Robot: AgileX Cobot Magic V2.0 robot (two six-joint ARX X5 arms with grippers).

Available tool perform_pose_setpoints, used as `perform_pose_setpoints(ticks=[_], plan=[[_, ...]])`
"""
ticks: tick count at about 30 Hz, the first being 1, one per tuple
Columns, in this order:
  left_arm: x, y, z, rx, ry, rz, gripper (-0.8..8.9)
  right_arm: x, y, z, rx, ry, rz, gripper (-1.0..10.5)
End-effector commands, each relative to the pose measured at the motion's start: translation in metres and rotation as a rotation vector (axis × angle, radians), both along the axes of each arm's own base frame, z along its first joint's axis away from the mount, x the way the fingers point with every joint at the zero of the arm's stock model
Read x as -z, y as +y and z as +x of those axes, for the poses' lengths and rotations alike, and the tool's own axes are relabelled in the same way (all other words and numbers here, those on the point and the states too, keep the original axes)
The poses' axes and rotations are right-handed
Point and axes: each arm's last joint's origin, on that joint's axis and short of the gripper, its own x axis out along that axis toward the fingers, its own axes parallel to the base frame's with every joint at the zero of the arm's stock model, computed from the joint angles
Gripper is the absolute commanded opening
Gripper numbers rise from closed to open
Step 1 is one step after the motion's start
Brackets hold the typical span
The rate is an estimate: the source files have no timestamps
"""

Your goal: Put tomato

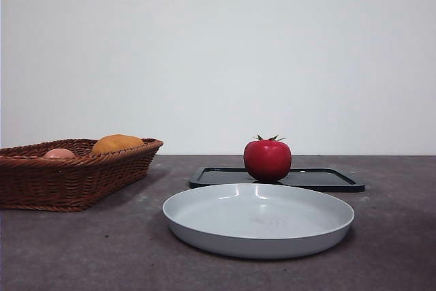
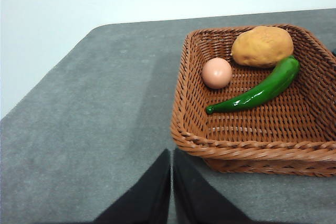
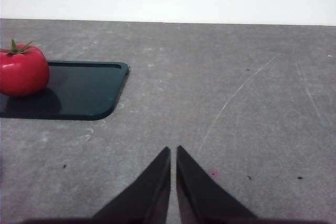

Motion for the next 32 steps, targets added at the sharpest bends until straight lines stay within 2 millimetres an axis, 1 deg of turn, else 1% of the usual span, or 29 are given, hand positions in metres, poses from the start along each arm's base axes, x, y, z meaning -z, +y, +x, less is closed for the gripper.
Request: perform_pose_setpoints(ticks=[1, 5, 32], plan=[[0.006, 0.0002, -0.0003, -0.004, 0.04, -0.006, 0.08, 0.0024, -0.0002, 0.0, 0.007, 0.01, 0.025, 0.1], [0.0061, 0.0002, -0.0003, -0.004, 0.04, -0.006, 0.08, 0.0001, -0.0002, 0.0004, 0.007, -0.013, 0.025, 0.1], [0.006, 0.0002, -0.0003, -0.004, 0.04, -0.006, 0.08, 0.0, -0.0002, 0.0003, 0.007, -0.013, 0.025, 0.1]])
